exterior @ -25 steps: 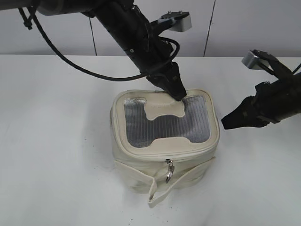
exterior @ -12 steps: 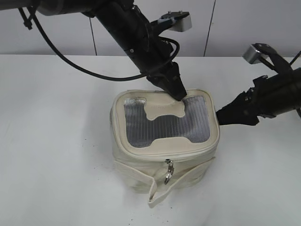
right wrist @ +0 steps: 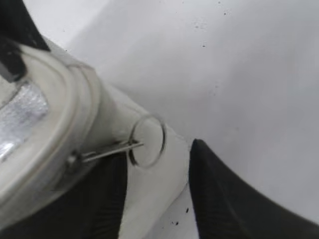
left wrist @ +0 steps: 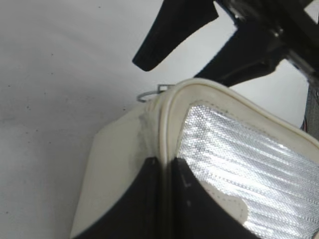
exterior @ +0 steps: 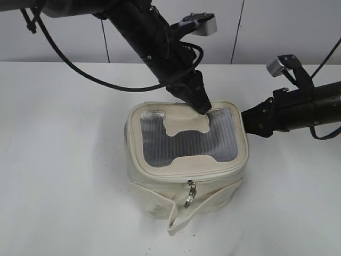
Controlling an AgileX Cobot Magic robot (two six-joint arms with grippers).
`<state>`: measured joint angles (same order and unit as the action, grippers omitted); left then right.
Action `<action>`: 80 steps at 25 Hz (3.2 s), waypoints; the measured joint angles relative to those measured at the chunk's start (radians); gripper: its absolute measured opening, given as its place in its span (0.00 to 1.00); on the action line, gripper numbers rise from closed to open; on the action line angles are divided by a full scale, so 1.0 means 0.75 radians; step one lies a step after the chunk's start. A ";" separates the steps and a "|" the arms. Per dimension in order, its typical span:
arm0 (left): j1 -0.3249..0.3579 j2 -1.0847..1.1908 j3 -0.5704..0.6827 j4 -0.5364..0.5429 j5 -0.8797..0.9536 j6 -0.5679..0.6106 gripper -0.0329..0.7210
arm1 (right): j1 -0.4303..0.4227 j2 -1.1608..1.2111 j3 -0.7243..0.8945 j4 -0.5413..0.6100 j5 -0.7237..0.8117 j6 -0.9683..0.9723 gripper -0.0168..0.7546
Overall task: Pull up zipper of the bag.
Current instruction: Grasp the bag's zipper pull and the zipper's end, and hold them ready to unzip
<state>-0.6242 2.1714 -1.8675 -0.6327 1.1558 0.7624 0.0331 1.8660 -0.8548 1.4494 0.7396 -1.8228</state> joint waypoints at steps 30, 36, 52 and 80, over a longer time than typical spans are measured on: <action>0.000 0.000 0.000 -0.001 0.001 0.000 0.10 | 0.000 -0.129 -0.008 -0.497 0.032 0.607 0.15; 0.000 0.000 0.000 -0.001 0.001 0.000 0.10 | 0.000 -0.120 -0.008 -0.388 0.033 0.437 0.53; 0.000 0.000 0.000 -0.004 0.003 0.000 0.10 | 0.000 0.067 -0.026 -0.001 0.019 0.040 0.03; -0.016 -0.003 -0.003 0.056 -0.005 0.029 0.10 | 0.000 -0.094 0.004 -0.422 -0.097 0.451 0.42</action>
<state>-0.6361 2.1696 -1.8696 -0.5910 1.1521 0.7842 0.0331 1.7953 -0.8519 1.1328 0.6667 -1.4843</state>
